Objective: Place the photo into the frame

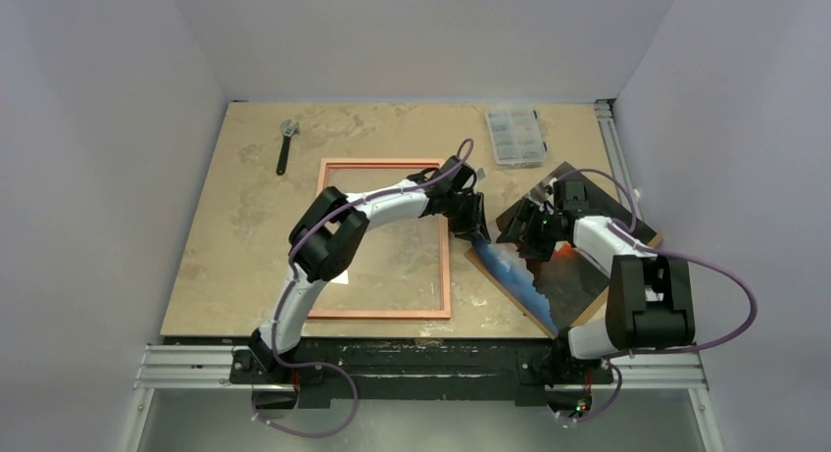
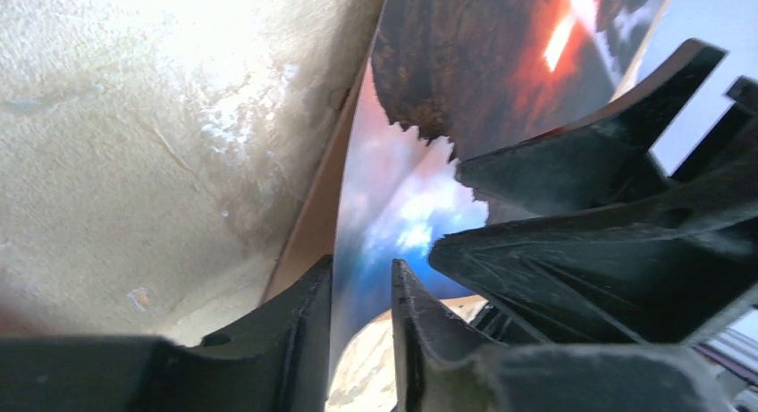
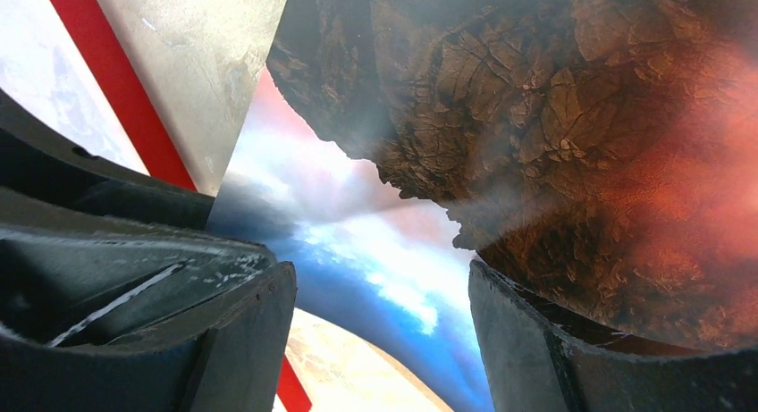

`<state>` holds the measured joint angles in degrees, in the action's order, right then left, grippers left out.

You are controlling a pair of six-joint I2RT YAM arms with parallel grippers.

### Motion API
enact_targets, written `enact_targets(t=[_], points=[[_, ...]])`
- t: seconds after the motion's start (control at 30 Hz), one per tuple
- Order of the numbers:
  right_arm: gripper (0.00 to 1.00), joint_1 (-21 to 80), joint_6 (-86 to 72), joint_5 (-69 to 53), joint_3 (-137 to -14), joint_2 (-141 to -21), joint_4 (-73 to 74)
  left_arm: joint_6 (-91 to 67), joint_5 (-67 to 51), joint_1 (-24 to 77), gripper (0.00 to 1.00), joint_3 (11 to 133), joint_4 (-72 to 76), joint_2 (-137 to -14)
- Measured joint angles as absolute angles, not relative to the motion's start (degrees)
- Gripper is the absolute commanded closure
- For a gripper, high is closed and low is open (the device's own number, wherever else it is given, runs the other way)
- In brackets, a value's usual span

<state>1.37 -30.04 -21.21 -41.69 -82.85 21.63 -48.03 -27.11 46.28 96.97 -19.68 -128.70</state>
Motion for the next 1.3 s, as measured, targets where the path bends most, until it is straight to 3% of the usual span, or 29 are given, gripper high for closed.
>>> enact_targets(t=[0.1, 0.53, 0.87, 1.3], points=[[0.30, 1.37, -30.00, -21.71, -41.69, -82.85, 21.58, -48.49, -26.83, 46.28, 1.00, 96.88, -20.45, -129.29], [0.26, 1.43, -28.62, -22.63, -42.54, -80.03, 26.79, -48.47, -22.35, 45.87, 1.00, 89.36, -21.43, -122.34], [0.15, 1.78, -27.70, -25.87, -44.27, -76.84, 27.68, -50.43, -18.70, 39.33, 1.00, 68.10, -14.22, -99.29], [0.14, 5.30, -27.42, -26.65, -44.91, -76.88, 27.77, -54.54, -5.78, 36.21, 1.00, 45.41, -17.89, -71.37]])
